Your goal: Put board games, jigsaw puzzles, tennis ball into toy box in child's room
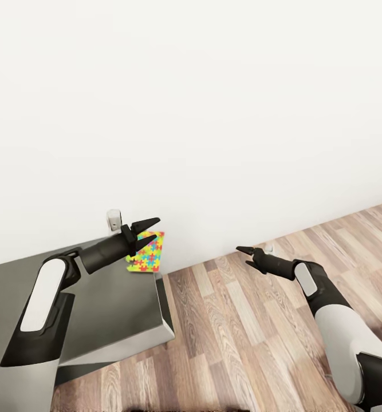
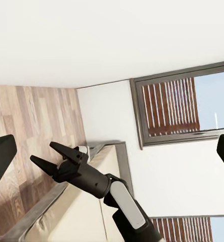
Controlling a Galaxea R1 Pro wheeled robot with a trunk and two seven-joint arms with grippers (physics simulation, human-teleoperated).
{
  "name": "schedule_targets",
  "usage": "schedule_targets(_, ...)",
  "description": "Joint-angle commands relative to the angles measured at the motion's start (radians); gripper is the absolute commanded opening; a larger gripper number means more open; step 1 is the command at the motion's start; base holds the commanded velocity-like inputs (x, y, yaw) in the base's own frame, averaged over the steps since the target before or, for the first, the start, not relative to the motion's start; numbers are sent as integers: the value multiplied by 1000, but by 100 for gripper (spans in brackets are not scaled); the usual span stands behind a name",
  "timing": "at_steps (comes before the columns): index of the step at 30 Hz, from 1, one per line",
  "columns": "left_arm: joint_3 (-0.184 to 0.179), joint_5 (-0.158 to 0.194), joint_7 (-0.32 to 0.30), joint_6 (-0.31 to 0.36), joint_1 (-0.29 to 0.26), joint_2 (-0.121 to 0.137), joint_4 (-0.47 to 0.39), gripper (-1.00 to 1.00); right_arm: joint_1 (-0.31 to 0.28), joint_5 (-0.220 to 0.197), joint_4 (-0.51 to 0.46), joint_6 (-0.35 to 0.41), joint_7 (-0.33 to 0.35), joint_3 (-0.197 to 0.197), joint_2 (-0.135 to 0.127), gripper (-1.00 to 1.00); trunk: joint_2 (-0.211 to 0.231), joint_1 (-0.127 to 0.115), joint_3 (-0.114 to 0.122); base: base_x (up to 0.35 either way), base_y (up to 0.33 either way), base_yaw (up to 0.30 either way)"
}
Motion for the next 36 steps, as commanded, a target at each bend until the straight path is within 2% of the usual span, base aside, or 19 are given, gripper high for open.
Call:
schedule_targets(1,1,5,4,4,-1,0,0,100,-1,1,0,6,3,-3,0,100,-2,0,-3,0,0,0)
schedule_targets(11,-11,11,4,4,-4,-9,0,100,-2,-1,0,6,3,-3,3,100,-2,0,-19,0,0,0)
schedule_targets(36,-15,30,7,3,-9,-12,0,100,-2,-2,-3,6,5,-4,3,100,-2,0,-60,0,0,0)
